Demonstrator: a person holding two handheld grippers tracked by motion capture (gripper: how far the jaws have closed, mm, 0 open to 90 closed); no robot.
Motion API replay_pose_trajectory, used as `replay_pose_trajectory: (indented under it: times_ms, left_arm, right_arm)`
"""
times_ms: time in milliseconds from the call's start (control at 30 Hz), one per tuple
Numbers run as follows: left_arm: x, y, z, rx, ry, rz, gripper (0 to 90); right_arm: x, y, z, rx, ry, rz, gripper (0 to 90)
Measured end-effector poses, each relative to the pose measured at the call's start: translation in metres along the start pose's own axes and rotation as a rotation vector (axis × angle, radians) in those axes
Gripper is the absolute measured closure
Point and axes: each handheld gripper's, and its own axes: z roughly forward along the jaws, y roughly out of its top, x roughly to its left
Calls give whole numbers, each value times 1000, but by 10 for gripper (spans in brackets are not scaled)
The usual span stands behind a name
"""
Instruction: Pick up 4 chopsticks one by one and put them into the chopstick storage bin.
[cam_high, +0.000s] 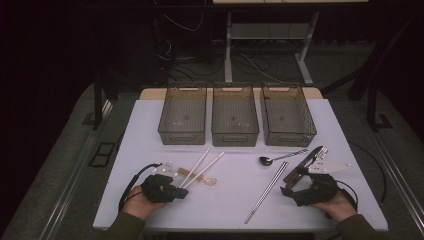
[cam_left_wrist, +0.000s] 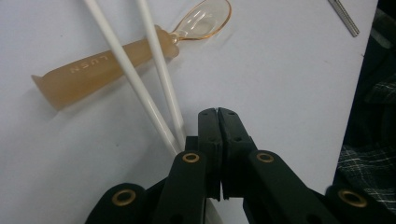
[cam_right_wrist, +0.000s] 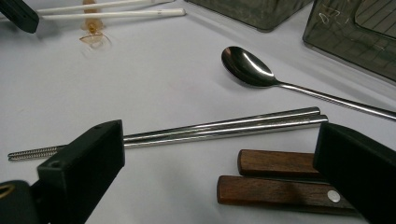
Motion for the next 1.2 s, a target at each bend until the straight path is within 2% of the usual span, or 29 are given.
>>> replay_pose_trajectory:
  times_ms: [400, 667, 900, 1200]
  left_arm:
    - [7, -3, -6, -2, 47, -7, 882]
    - [13, -7, -12, -29, 76, -24, 884]
    - [17, -9, -16, -40, 101, -20, 886]
    - [21, -11, -19, -57, 125, -34, 890]
  right_arm:
    - [0, 0, 0, 0, -1, 0, 23]
    - [0, 0, 0, 1, -2, 0, 23]
    - [0, 0, 0, 0, -2, -1, 23]
    - [0, 0, 0, 2, -2, 0, 23]
